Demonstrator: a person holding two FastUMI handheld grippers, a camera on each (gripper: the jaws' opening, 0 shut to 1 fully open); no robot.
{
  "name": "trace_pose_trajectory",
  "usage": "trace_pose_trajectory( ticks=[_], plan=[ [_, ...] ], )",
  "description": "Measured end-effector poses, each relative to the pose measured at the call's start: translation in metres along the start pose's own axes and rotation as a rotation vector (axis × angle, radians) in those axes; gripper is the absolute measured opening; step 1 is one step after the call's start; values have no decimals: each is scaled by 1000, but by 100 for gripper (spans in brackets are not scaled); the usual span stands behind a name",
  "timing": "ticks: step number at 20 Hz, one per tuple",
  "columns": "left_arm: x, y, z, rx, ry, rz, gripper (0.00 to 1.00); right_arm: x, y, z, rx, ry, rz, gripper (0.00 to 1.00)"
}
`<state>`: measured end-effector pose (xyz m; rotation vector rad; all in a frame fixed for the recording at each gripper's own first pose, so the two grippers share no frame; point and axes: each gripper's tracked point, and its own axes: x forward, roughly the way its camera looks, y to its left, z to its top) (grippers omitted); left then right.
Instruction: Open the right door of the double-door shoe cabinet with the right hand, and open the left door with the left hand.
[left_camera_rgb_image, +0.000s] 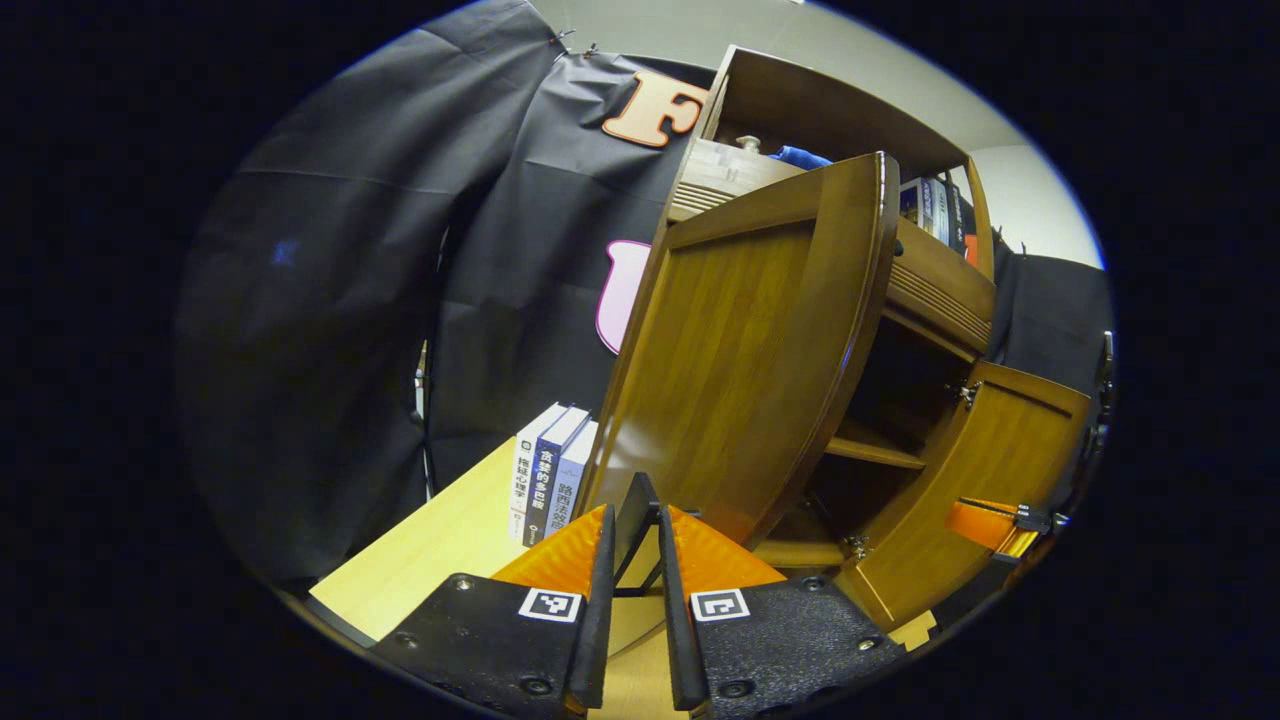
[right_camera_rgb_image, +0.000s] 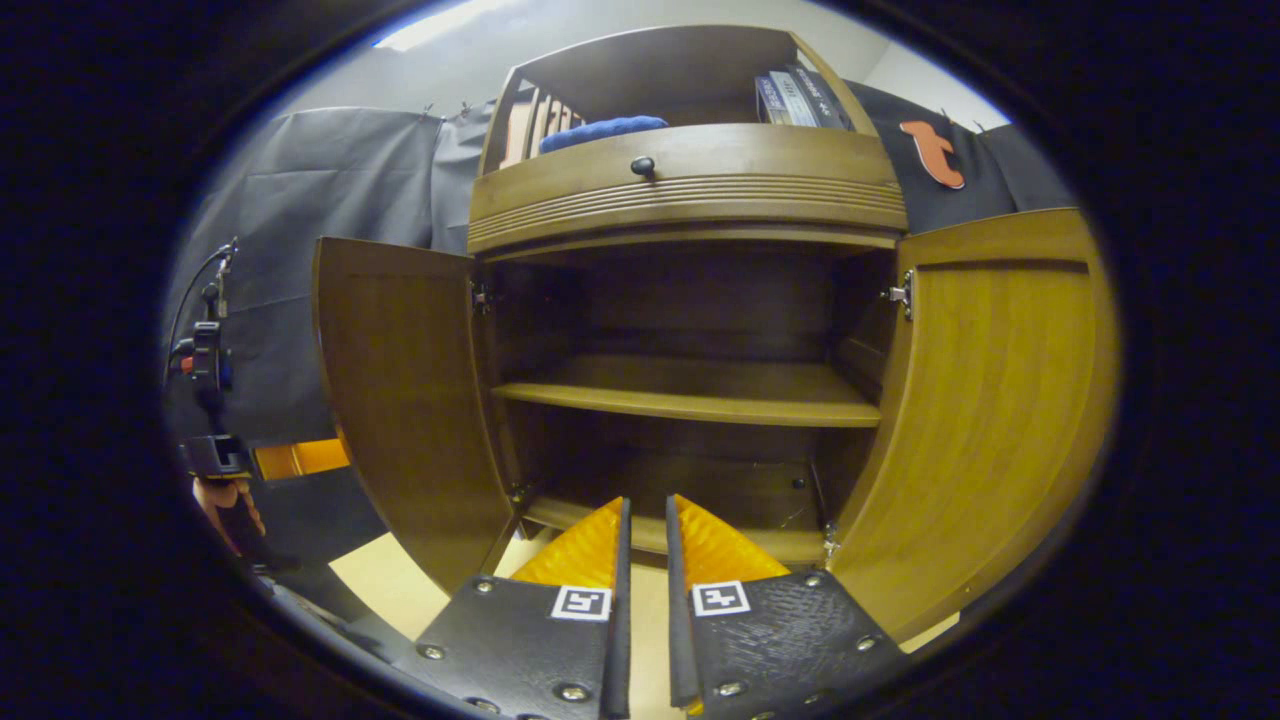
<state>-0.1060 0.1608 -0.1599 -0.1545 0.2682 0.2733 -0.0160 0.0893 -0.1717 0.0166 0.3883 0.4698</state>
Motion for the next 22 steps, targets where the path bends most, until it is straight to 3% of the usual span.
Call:
trace_pose_trajectory(
  ticks=[1, 3, 22],
  plan=[
    [-1, 5, 1, 3, -4, 11, 30, 1, 1, 0, 0, 1, 3, 16],
    [-3, 13, 5, 5, -9, 28, 20, 3, 4, 0, 1, 1, 10, 16],
    [-22, 46, 37, 36, -79, 141, 20, -3, 4, -3, 3, 12, 10, 15]
  ],
)
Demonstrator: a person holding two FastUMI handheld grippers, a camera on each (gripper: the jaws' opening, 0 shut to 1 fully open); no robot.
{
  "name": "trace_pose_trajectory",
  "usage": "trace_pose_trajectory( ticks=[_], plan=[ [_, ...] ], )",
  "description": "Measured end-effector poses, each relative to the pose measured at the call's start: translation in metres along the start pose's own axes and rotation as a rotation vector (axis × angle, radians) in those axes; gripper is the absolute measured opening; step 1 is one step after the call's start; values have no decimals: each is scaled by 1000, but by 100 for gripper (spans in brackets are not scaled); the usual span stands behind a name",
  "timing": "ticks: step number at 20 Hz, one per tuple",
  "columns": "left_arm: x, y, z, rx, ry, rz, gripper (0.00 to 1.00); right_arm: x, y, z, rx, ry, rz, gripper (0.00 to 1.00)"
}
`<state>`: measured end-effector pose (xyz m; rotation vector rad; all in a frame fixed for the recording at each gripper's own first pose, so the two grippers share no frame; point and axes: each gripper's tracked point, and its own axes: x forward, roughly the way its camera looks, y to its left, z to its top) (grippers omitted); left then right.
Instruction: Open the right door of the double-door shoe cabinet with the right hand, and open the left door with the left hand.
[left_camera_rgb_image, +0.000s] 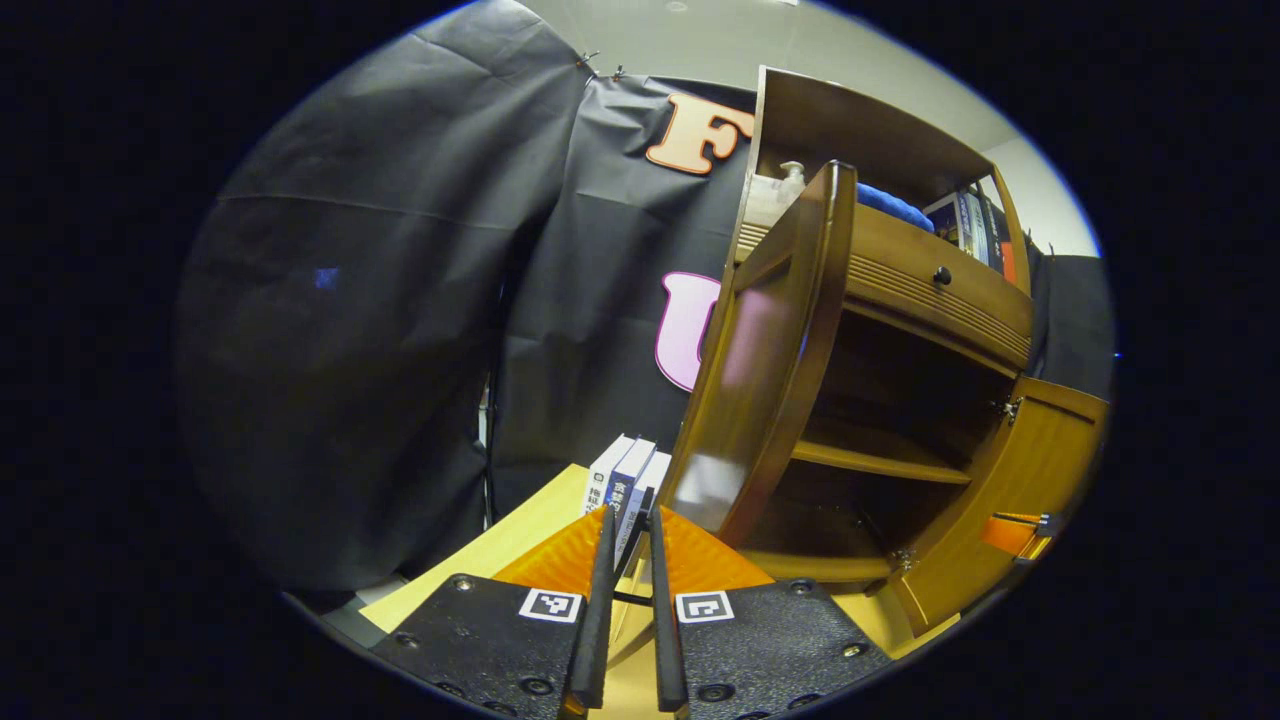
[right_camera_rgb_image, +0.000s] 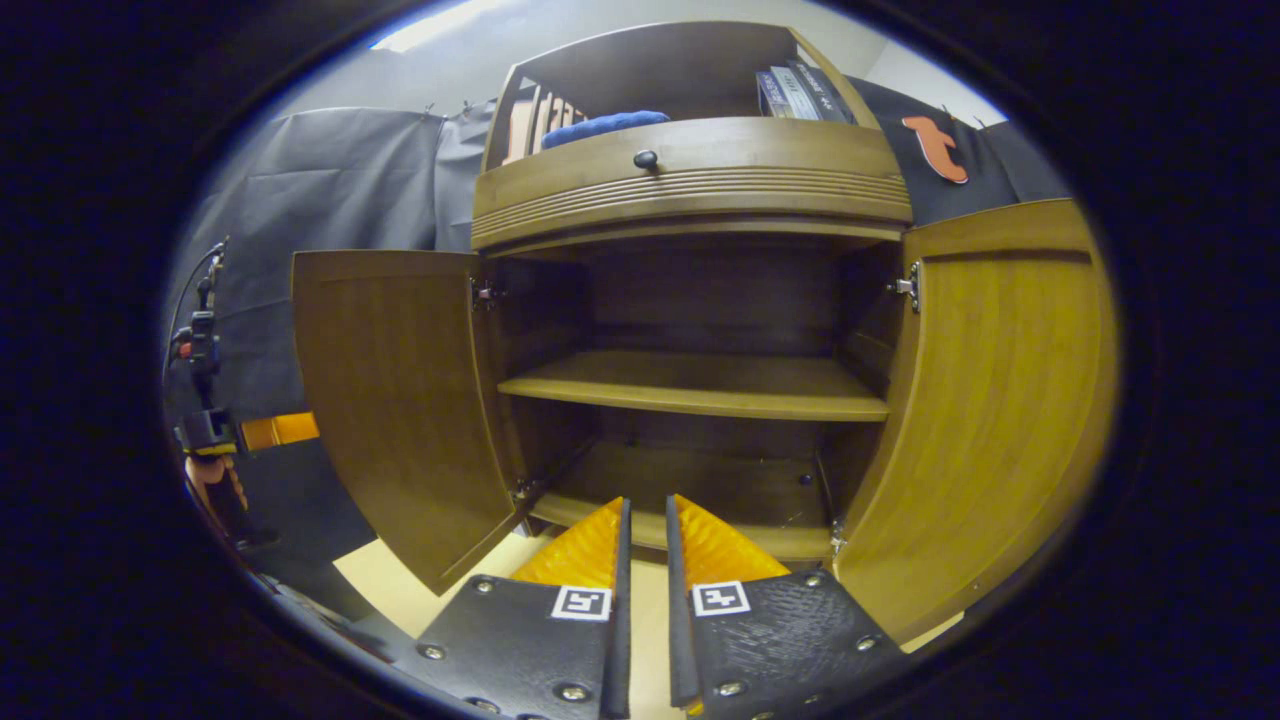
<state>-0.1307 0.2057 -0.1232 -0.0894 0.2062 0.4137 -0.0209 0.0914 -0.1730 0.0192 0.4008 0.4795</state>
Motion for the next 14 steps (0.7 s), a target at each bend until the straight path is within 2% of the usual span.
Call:
trace_pose_trajectory(
  ticks=[4, 5, 7, 8, 9, 14],
  plan=[
    [-13, 9, 15, 12, -31, 62, 21, -1, 2, 1, 0, -3, 1, 16],
    [-18, 10, 23, 16, -56, 79, 12, -1, 2, 1, -2, -3, 0, 16],
    [-29, -2, 42, 9, -105, 69, 12, -1, 3, 3, 0, -4, -4, 16],
    [-32, -9, 50, 12, -124, 63, 29, -2, 3, 4, 0, -5, -6, 16],
    [-29, -15, 55, 22, -145, 49, 12, -3, 3, 7, -1, -9, -11, 15],
    [-26, -86, 78, 54, -175, -94, 12, -16, -7, 33, 20, -55, -60, 16]
  ],
)
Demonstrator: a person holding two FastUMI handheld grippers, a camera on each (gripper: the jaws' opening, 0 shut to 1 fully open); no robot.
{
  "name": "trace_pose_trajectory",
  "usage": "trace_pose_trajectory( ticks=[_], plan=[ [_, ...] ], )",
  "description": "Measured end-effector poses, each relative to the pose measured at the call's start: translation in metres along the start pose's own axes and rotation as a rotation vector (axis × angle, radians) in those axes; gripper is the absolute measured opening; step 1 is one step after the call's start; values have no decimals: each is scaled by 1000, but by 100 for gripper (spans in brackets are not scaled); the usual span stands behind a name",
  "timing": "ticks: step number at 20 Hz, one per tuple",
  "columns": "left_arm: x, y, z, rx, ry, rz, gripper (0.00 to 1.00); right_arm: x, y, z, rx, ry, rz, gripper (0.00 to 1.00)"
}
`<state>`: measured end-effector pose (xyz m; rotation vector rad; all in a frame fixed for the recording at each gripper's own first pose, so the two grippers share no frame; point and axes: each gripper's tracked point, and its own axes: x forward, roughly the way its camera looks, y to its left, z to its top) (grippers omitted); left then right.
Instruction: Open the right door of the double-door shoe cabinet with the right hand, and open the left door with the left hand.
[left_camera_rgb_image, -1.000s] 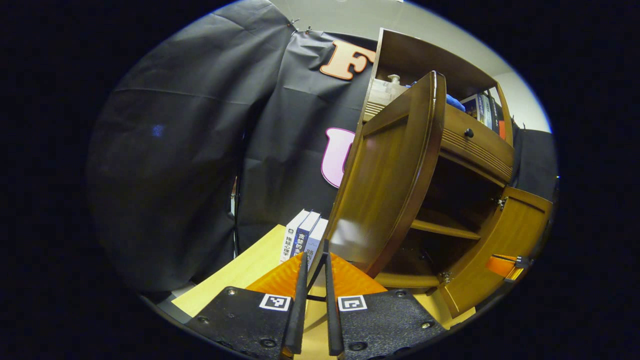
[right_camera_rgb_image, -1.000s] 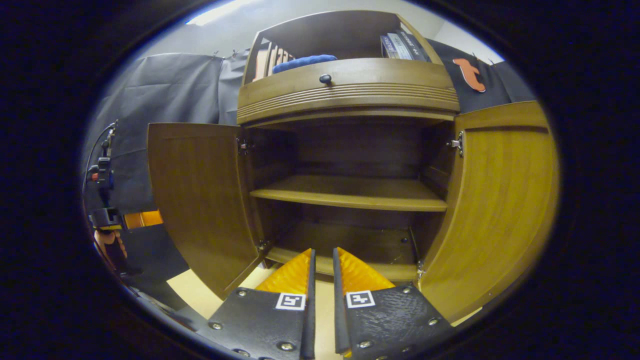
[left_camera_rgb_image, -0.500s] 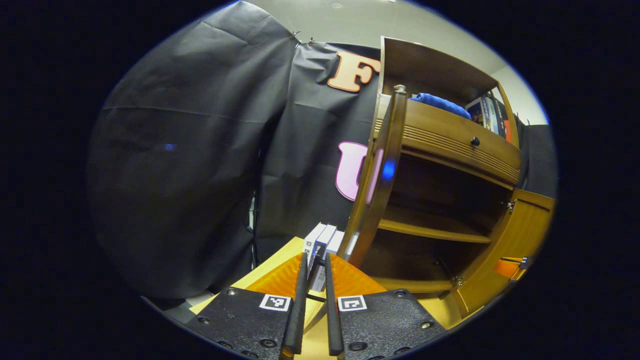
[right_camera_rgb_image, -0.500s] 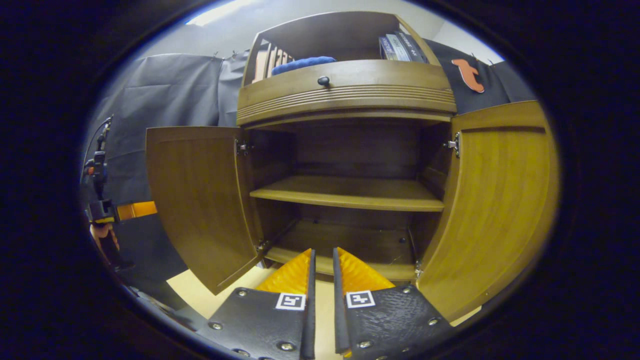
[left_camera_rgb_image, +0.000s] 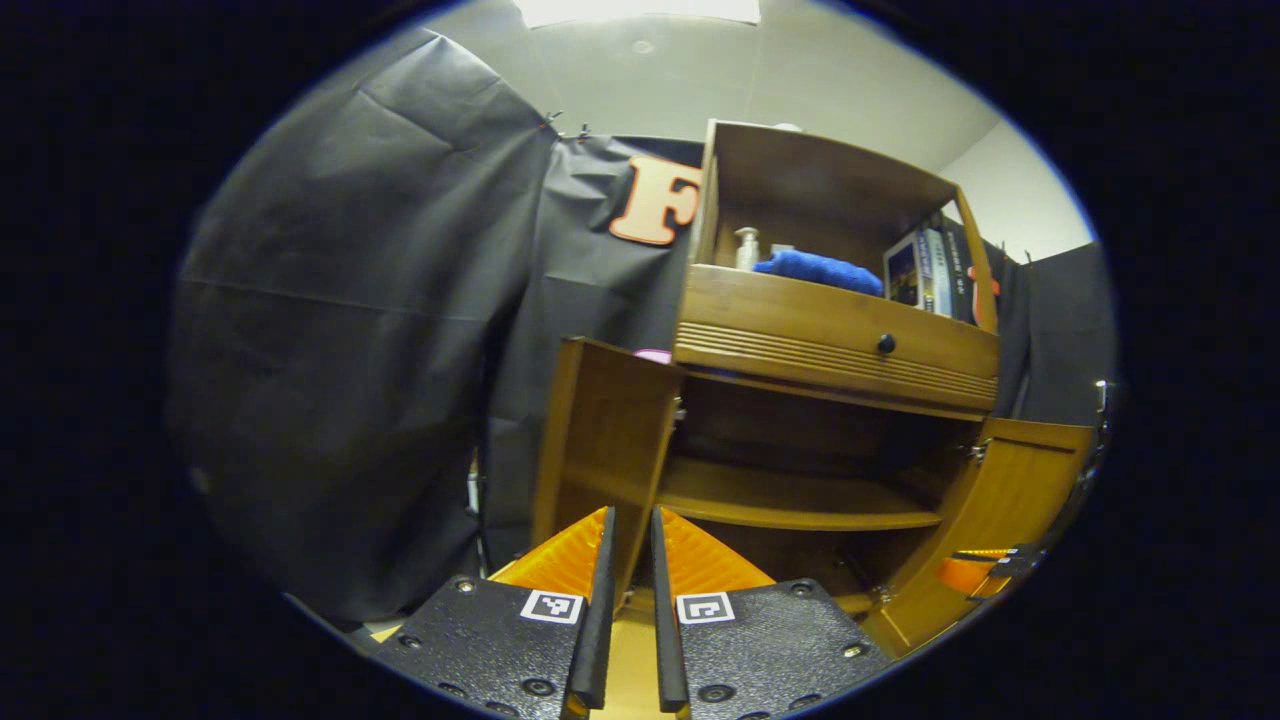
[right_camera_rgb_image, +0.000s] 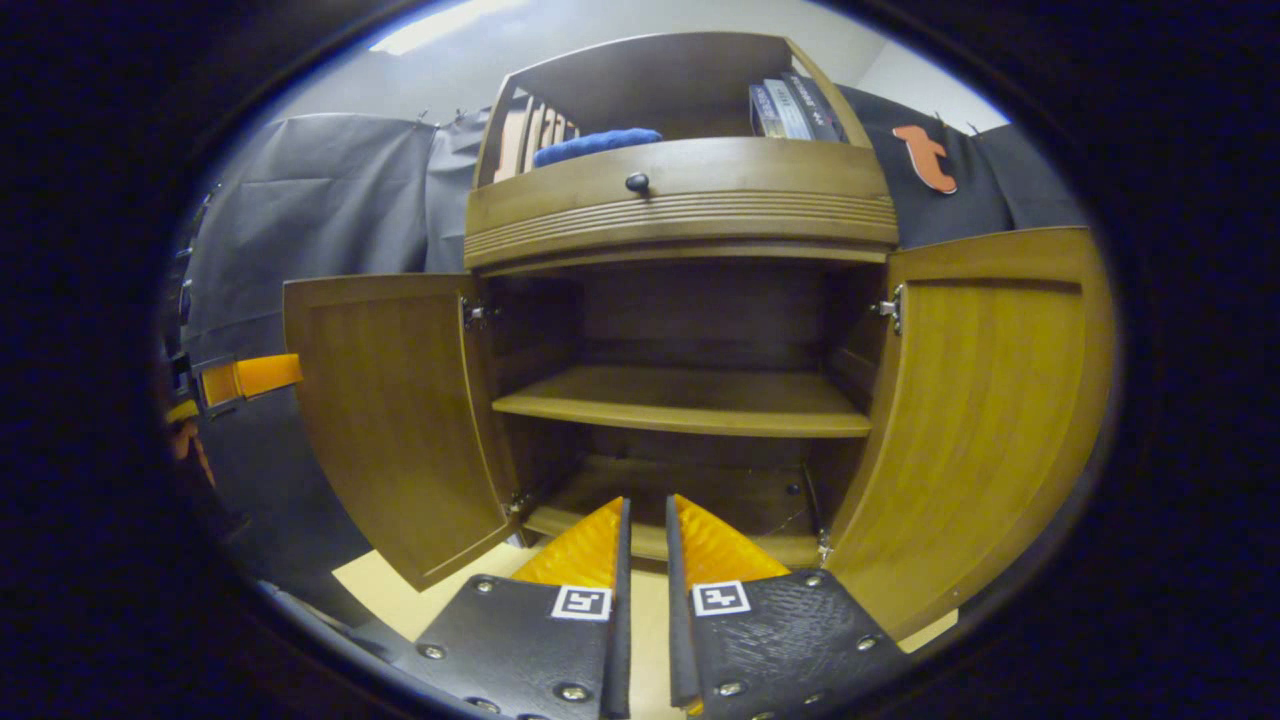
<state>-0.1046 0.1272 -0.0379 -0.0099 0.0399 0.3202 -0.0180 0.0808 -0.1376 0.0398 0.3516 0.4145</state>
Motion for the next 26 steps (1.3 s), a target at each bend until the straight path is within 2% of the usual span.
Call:
trace_pose_trajectory(
  ticks=[2, 3, 4, 5, 6, 7, 8, 9, 10, 11, 12, 13, 14, 18, 19, 20, 21, 22, 26],
  plan=[
    [6, -32, 9, 12, -15, -66, 29, -7, -6, 15, 8, -30, -30, 15],
    [9, -49, 9, 20, -16, -100, 29, -11, -8, 23, 13, -44, -43, 15],
    [13, -64, 9, 25, -18, -130, 12, -15, -11, 30, 19, -60, -55, 16],
    [16, -76, 9, 29, -18, -163, 29, -20, -13, 37, 25, -76, -65, 16],
    [17, -90, 9, 28, -18, -194, 29, -24, -14, 45, 31, -92, -75, 15],
    [18, -103, 9, 25, -19, -225, 12, -28, -16, 50, 29, -106, -86, 16],
    [18, -116, 9, 20, -16, -252, 12, -34, -20, 56, 22, -118, -101, 15],
    [19, -126, 8, 17, -13, -274, 29, -39, -22, 59, 12, -129, -115, 15],
    [20, -136, 7, 17, -10, -293, 12, -44, -25, 63, 3, -140, -129, 15],
    [19, -145, 5, 20, -8, -311, 12, -48, -27, 65, -3, -149, -139, 16],
    [18, -153, 4, 26, -3, -329, 29, -51, -29, 67, -7, -156, -147, 16],
    [18, -159, 2, 31, -1, -341, 12, -55, -30, 69, -10, -162, -155, 15],
    [17, -165, 2, 33, 0, -348, 20, -58, -31, 70, -9, -167, -163, 15],
    [16, -173, -2, 18, 8, -346, 19, -64, -38, 73, 6, -180, -194, 15],
    [15, -174, -3, 18, 13, -344, 29, -64, -39, 73, 8, -182, -198, 16],
    [18, -172, -4, 21, 14, -336, 31, -65, -41, 74, 8, -185, -205, 17],
    [19, -169, -5, 22, 18, -325, 53, -66, -39, 75, 10, -191, -199, 24],
    [20, -167, -5, 21, 17, -313, 62, -65, -37, 75, 12, -195, -191, 24],
    [25, -159, -5, 2, 6, -282, 97, -64, -30, 73, 7, -185, -154, 85]
  ],
)
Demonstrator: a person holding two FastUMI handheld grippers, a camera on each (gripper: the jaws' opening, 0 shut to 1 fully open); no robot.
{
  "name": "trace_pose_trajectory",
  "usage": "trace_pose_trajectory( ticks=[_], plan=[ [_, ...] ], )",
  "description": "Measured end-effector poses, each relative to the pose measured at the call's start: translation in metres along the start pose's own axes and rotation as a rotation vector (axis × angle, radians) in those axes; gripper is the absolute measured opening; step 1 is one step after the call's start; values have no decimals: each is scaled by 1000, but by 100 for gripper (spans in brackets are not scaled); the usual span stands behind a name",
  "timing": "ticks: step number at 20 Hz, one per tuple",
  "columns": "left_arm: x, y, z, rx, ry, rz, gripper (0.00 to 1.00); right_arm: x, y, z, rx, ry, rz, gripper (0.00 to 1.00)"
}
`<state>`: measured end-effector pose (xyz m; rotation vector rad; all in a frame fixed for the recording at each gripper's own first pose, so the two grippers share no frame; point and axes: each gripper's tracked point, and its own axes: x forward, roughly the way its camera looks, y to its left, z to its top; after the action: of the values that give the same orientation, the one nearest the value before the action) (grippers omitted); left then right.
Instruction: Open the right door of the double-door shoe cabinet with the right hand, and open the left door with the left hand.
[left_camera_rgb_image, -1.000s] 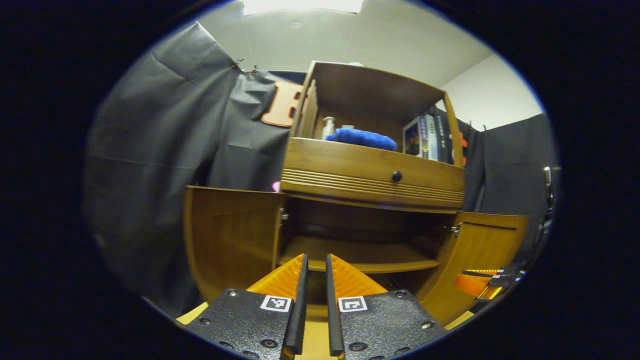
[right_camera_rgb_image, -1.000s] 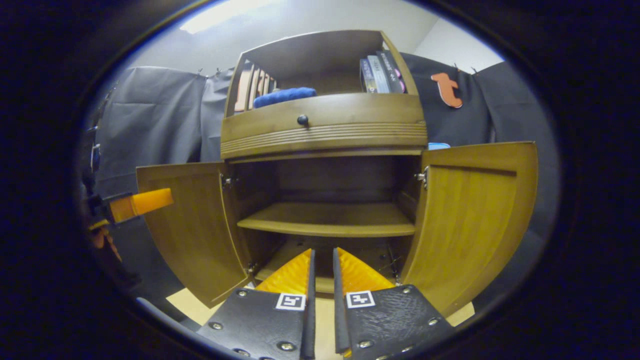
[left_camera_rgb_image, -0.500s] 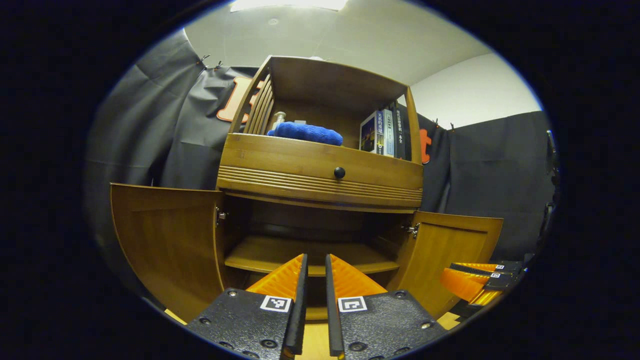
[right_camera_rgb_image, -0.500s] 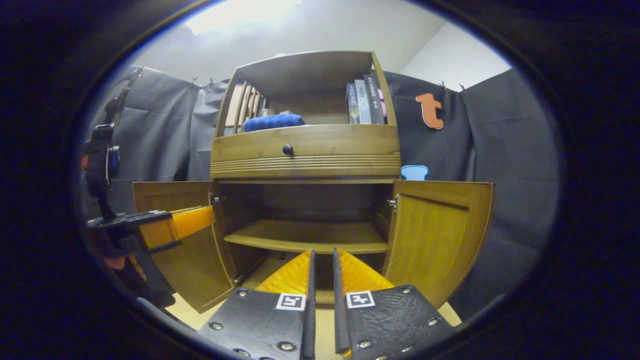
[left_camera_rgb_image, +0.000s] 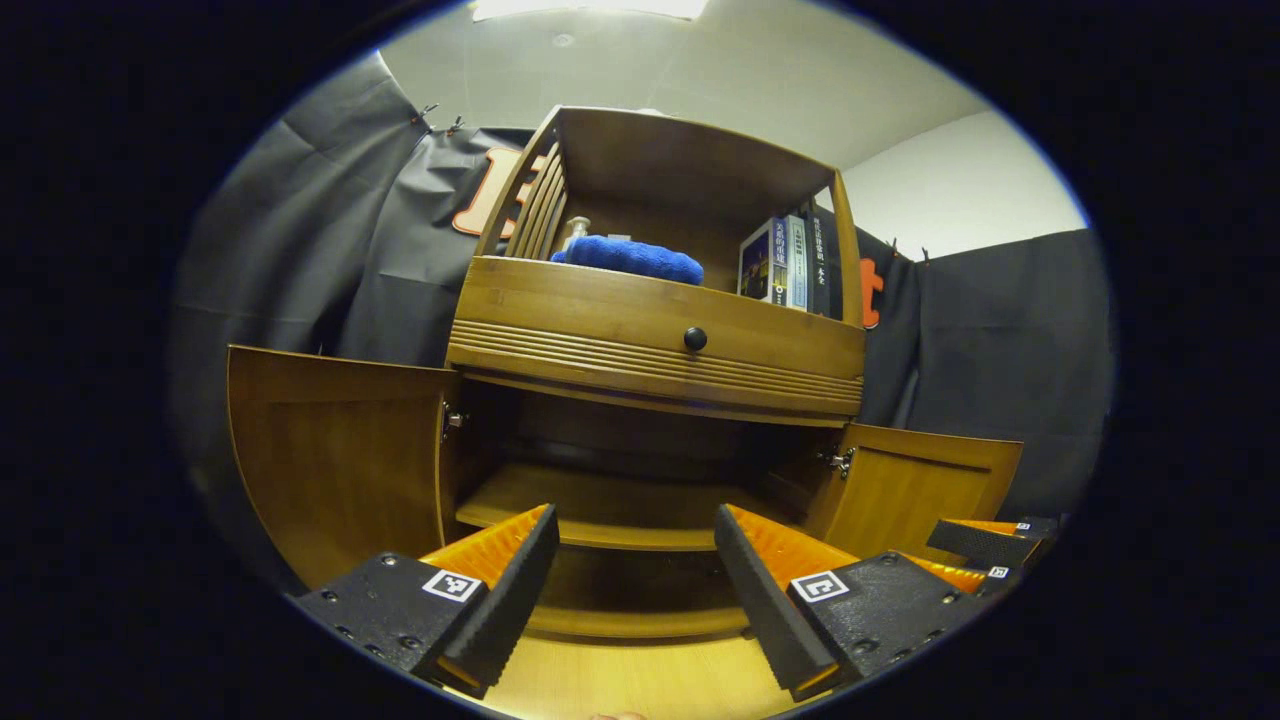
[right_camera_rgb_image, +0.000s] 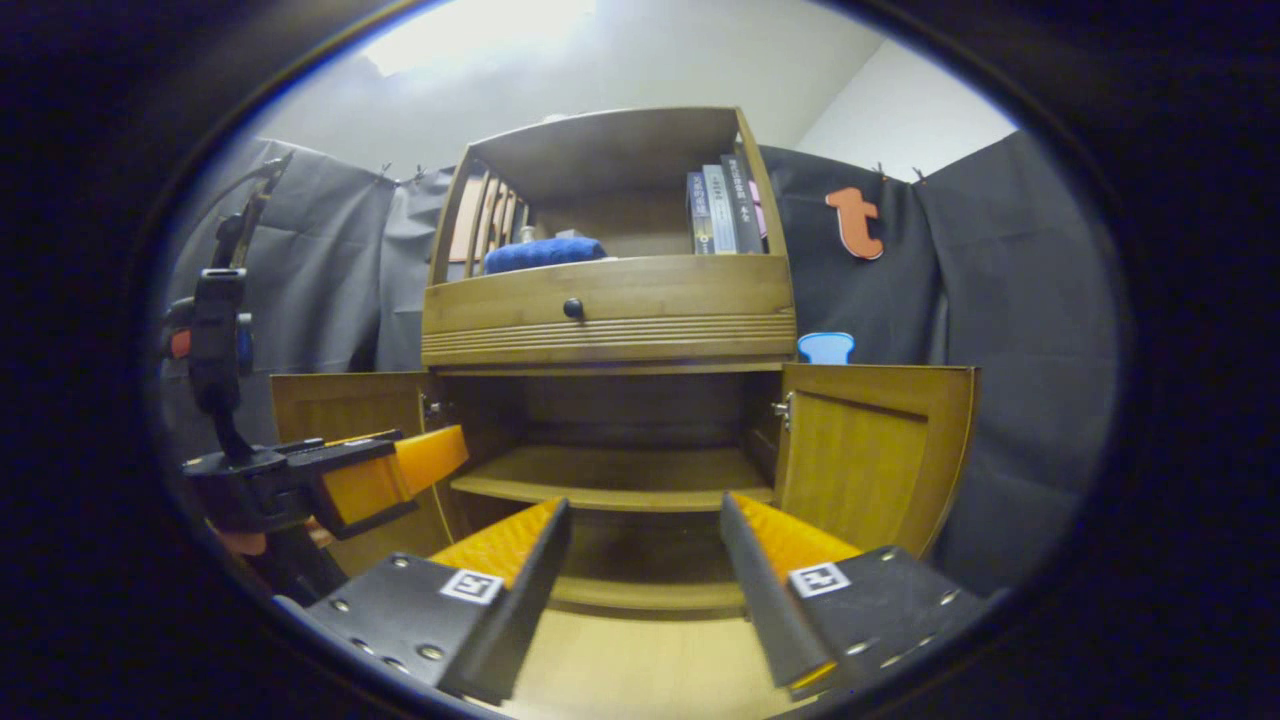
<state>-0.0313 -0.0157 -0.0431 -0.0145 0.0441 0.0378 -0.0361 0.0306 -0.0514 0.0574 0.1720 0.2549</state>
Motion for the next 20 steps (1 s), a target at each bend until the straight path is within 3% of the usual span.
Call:
trace_pose_trajectory(
  ticks=[1, 7, 13, 15, 20],
  plan=[
    [0, 4, 1, 1, -5, 9, 92, 1, 1, 2, 1, -7, 3, 100],
    [0, 16, 4, 7, -26, 46, 92, 3, 5, 8, -13, -32, 4, 97],
    [2, 10, 8, 20, -38, 33, 92, 0, 0, 12, -22, -46, -7, 100],
    [2, -2, 9, 20, -38, 3, 96, -10, -11, 18, -23, -54, -22, 97],
    [5, -58, 5, 21, -36, -140, 92, -34, -45, 23, -41, -63, -124, 100]
  ],
)
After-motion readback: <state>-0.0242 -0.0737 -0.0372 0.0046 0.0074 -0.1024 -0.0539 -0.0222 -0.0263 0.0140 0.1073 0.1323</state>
